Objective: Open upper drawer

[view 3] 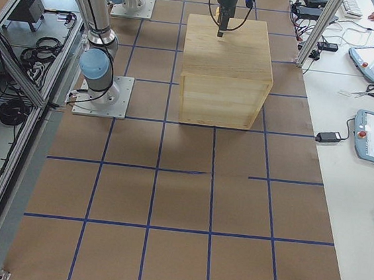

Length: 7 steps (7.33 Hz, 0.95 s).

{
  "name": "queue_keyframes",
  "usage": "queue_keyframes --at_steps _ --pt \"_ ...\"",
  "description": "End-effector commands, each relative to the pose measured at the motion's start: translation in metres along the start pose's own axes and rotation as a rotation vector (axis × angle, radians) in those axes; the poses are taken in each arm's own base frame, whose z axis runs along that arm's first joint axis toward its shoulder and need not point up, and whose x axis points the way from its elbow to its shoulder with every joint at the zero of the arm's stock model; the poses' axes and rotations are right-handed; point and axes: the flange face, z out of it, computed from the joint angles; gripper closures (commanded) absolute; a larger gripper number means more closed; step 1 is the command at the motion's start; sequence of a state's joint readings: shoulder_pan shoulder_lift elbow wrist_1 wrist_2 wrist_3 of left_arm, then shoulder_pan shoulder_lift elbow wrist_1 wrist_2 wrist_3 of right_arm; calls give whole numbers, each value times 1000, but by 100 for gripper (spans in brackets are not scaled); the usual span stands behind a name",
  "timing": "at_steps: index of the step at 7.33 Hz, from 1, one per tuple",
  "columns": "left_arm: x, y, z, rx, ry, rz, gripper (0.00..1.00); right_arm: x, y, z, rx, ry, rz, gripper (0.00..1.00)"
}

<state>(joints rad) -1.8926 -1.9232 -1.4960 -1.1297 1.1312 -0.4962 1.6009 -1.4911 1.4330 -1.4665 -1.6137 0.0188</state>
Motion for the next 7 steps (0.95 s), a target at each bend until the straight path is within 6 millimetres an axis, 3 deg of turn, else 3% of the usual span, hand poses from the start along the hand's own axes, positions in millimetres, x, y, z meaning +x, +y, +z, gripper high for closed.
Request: queue_keyframes --at_steps 1,7 --pt "-1 -1 7 -9 -1 -3 0 0 0 1 -1 0 1 0" --pt "-4 -2 21 -5 -47 59 0 1 0 0 0 0 2 0"
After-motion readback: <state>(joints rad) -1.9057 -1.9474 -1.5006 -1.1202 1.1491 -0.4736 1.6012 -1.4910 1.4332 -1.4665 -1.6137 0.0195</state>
